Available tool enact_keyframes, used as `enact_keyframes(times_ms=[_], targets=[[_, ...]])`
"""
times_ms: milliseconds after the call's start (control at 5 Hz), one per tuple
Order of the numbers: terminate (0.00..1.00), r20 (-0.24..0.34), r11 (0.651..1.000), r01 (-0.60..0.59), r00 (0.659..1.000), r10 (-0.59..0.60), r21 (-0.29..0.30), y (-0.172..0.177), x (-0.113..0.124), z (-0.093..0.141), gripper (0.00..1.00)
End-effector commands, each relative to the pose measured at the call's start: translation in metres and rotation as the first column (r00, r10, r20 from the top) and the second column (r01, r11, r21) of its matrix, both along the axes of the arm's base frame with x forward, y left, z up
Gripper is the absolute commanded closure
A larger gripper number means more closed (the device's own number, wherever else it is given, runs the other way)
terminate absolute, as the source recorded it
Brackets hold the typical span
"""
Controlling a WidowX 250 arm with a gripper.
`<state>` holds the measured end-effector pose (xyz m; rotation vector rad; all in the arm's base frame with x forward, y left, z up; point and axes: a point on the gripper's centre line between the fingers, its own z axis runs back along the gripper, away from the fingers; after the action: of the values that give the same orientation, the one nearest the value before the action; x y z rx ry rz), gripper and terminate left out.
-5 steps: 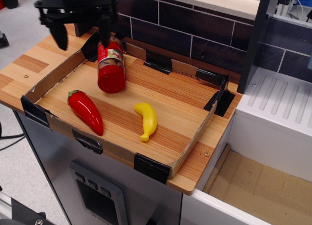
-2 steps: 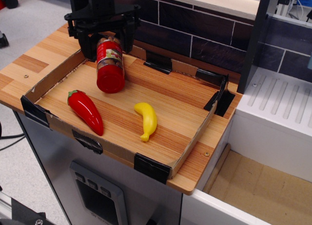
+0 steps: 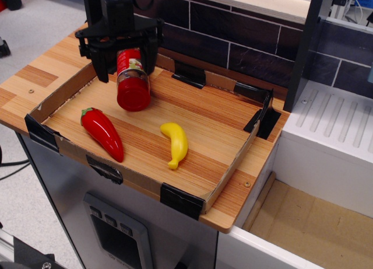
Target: Upright basil bottle
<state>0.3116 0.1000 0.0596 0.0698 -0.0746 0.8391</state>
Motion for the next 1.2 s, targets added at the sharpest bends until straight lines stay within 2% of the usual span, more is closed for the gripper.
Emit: enact_keyframes(times_ms=[0,200,800,1000], targets=[[0.0,0.044,1.0,-0.006,0.999,0.005,0.03,0.001,0.01,-0.01,0.0],[0.0,0.046,0.999,-0.011,0.999,0.008,0.051,0.001,0.01,-0.023,0.0],[0.0,0.032,0.998,-0.004,0.999,0.002,0.061,0.0,0.006,-0.038,0.0],[0.0,0.034,0.997,0.01,0.999,-0.013,0.074,0.002,0.006,-0.042,1.0]])
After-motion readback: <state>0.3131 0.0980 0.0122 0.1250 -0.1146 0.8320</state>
